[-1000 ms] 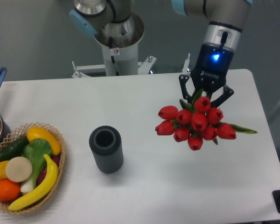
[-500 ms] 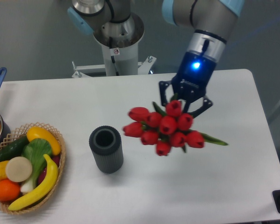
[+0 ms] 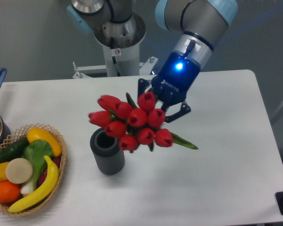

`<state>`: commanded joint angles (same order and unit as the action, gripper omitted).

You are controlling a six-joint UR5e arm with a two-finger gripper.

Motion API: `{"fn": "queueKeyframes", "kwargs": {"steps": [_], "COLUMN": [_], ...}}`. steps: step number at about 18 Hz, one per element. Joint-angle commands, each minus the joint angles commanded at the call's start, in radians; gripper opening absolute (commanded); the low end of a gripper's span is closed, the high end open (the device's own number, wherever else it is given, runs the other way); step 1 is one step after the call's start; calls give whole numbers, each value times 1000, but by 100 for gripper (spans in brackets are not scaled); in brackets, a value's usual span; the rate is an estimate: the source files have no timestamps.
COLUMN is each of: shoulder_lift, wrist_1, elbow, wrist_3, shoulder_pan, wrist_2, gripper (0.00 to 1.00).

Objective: Insert the flowers into the vase
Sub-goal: 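Carry the tulip bunch toward the black vase and over its opening, then align the tulip stems above the vase opening and lower them in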

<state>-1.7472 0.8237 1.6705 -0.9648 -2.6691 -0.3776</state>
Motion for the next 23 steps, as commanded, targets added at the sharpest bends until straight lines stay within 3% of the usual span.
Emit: {"fn": "queueKeyframes", "kwargs": {"steps": [4, 7, 11, 19, 23], "shoulder_lift": [-32, -25, -12, -26, -60], "wrist_1": [0, 0, 0, 0, 0], "elbow": [9, 18, 69, 92, 104], "wrist_3": [-75, -83, -98, -121, -126], "shoulder_pan": [17, 26, 46, 72, 74], "wrist_2": [121, 157, 180, 218, 221], "gripper": [30, 30, 30, 30, 30]}}
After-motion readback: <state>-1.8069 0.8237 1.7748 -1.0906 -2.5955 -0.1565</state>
